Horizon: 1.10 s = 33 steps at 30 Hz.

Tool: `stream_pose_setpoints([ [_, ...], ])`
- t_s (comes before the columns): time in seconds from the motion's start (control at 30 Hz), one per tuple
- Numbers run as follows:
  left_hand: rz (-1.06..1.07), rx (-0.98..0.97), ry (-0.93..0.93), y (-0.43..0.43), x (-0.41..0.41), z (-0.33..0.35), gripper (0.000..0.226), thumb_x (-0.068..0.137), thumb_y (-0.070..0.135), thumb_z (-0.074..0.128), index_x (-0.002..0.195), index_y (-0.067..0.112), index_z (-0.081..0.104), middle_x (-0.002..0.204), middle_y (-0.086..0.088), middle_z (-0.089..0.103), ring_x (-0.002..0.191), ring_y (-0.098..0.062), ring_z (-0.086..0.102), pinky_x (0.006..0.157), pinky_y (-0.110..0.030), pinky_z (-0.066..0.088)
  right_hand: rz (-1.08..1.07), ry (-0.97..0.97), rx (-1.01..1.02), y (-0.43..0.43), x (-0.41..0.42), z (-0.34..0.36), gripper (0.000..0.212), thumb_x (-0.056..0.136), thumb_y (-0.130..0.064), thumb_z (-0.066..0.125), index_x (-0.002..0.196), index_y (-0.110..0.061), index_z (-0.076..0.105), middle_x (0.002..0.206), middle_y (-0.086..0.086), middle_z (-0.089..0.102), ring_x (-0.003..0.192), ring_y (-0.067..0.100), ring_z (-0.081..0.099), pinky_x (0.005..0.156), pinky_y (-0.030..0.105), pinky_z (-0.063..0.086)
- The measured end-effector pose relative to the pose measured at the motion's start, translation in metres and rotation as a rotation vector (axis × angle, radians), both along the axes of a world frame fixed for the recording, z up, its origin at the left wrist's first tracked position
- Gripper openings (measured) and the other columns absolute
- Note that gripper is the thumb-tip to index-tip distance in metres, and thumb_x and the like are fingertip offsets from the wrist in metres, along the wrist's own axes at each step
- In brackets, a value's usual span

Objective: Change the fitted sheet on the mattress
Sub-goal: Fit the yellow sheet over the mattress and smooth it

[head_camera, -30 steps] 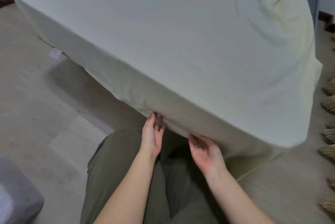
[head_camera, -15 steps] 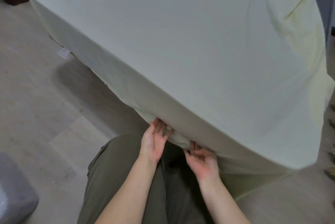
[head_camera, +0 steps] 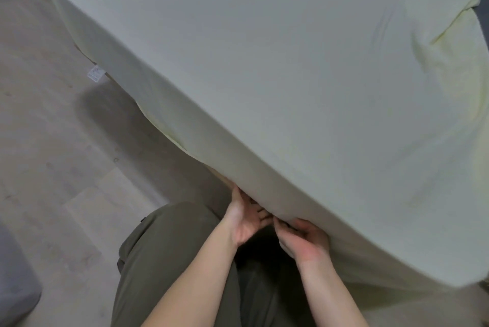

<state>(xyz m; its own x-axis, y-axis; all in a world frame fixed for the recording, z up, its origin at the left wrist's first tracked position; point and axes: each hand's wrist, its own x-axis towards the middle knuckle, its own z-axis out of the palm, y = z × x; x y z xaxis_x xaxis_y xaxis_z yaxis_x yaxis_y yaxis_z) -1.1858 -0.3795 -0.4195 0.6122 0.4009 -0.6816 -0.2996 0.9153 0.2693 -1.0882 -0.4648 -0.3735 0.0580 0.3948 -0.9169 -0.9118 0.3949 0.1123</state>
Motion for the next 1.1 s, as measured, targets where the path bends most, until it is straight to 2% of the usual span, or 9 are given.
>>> stream_pose_setpoints([
  [0.13,-0.069,0.148,0.386,0.006,-0.009,-0.002,0.060,0.100,0.052,0.023,0.115,0.005,0.057,0.094,-0.024,0.072,0.083,-0.035,0.072,0.077,-0.043,0.059,0.058,-0.035,-0.047,0.004,0.001,-0.006,0.077,0.062,0.012,0.030,0.131,-0.012,0.056,0.130,0.012,0.060,0.127,0.031,0.049,0.108,0.043,0.037],
  [0.23,0.182,0.271,0.693,0.019,-0.023,-0.007,0.036,0.098,0.033,0.048,0.091,0.001,0.061,0.061,-0.011,0.068,0.049,-0.024,0.067,0.045,-0.028,0.053,0.098,-0.077,-0.042,0.004,0.003,-0.012,0.070,0.061,0.013,0.030,0.121,-0.009,0.059,0.134,0.013,0.057,0.130,0.032,0.047,0.105,0.045,0.037],
  [0.3,0.366,0.339,0.795,0.039,-0.033,-0.009,0.022,0.097,0.023,0.053,0.095,0.003,0.060,0.075,-0.007,0.068,0.066,-0.022,0.067,0.056,-0.027,0.052,0.099,-0.089,-0.034,0.003,0.003,-0.015,0.062,0.061,0.013,0.030,0.112,-0.005,0.060,0.132,0.013,0.058,0.129,0.032,0.047,0.104,0.046,0.037],
  [0.37,0.499,0.418,0.896,0.071,-0.047,-0.005,0.022,0.098,0.013,0.050,0.117,0.006,0.058,0.110,-0.010,0.065,0.099,-0.023,0.062,0.086,-0.030,0.050,0.103,-0.100,-0.042,0.002,0.004,-0.018,0.062,0.061,0.013,0.031,0.112,-0.005,0.060,0.131,0.013,0.059,0.128,0.032,0.048,0.103,0.046,0.038],
  [0.47,0.589,0.428,0.787,0.125,-0.074,-0.002,0.039,0.099,0.002,0.040,0.138,0.002,0.045,0.127,-0.011,0.057,0.115,-0.024,0.055,0.105,-0.033,0.043,0.124,-0.120,-0.042,-0.001,0.003,-0.019,0.054,0.062,0.013,0.032,0.105,-0.001,0.061,0.125,0.014,0.061,0.120,0.034,0.052,0.097,0.047,0.041],
  [0.63,0.461,0.376,0.627,0.181,-0.090,0.010,0.029,0.095,0.004,0.046,0.118,0.012,0.061,0.087,-0.001,0.067,0.076,-0.014,0.061,0.069,-0.027,0.054,0.129,-0.133,-0.070,-0.001,0.002,-0.015,0.067,0.066,0.009,0.035,0.126,-0.008,0.058,0.124,0.016,0.063,0.121,0.034,0.053,0.099,0.048,0.041],
  [0.83,0.478,0.352,0.694,0.183,-0.082,0.013,0.036,0.090,0.001,0.055,0.125,0.001,0.058,0.116,-0.014,0.067,0.099,-0.026,0.064,0.093,-0.037,0.053,0.158,-0.142,-0.098,-0.002,0.003,-0.019,0.077,0.064,0.011,0.032,0.135,-0.010,0.053,0.133,0.014,0.059,0.127,0.034,0.050,0.105,0.051,0.038],
  [1.0,0.556,0.267,0.620,0.176,-0.071,0.023,0.018,0.090,0.003,0.046,0.089,0.012,0.062,0.074,-0.002,0.061,0.052,-0.013,0.055,0.048,-0.017,0.048,0.123,-0.117,-0.068,0.002,0.006,-0.015,0.053,0.071,0.005,0.036,0.118,-0.004,0.059,0.128,0.014,0.062,0.126,0.036,0.051,0.101,0.055,0.037],
  [1.1,0.586,0.217,0.538,0.177,-0.070,0.036,0.021,0.091,0.007,0.045,0.077,0.015,0.059,0.072,-0.002,0.063,0.058,-0.017,0.056,0.050,-0.020,0.049,0.126,-0.089,-0.062,0.002,0.010,-0.009,0.038,0.089,-0.003,0.040,0.119,-0.007,0.061,0.125,0.015,0.064,0.122,0.035,0.054,0.102,0.052,0.039],
])
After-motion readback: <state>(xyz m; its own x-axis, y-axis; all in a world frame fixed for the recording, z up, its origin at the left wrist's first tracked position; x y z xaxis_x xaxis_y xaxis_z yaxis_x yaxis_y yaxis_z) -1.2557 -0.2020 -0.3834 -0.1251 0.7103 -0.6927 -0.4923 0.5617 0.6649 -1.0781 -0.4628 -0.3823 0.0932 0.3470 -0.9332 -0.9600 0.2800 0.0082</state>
